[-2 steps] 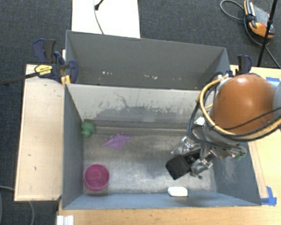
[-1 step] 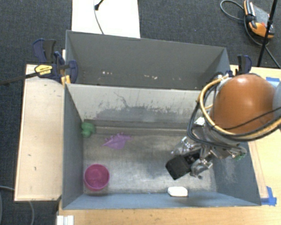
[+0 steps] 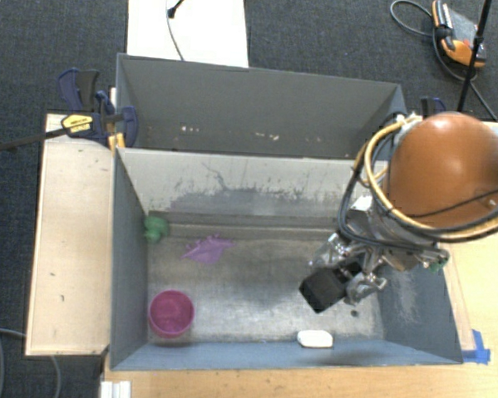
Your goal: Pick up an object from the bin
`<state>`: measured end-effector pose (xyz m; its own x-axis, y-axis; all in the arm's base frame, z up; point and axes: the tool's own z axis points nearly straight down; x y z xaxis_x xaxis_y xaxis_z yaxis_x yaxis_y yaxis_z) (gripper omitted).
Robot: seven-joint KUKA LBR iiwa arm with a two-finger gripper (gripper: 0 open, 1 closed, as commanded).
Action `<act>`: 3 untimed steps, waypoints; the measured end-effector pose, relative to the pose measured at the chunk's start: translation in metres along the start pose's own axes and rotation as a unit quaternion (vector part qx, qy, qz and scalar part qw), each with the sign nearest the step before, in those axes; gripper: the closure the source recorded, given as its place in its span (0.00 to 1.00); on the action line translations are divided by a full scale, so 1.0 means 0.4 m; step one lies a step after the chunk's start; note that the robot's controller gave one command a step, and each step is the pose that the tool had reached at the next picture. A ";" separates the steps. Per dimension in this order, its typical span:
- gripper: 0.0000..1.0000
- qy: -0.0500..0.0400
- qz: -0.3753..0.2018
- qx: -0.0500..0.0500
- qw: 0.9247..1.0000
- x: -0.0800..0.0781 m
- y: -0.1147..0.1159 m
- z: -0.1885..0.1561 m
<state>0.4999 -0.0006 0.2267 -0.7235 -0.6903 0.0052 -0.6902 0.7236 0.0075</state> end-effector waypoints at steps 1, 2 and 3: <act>1.00 -0.003 -0.077 0.003 0.997 -0.024 0.038 -0.074; 1.00 0.001 -0.107 0.000 0.994 -0.060 -0.025 0.345; 1.00 0.001 -0.106 0.000 0.994 -0.059 -0.025 0.345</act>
Offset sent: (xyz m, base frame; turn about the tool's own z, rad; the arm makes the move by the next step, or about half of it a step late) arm 0.0238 0.0076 -0.1406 -0.2180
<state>0.5227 0.0087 0.0886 -0.5620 -0.8271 0.0048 -0.8271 0.5620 0.0077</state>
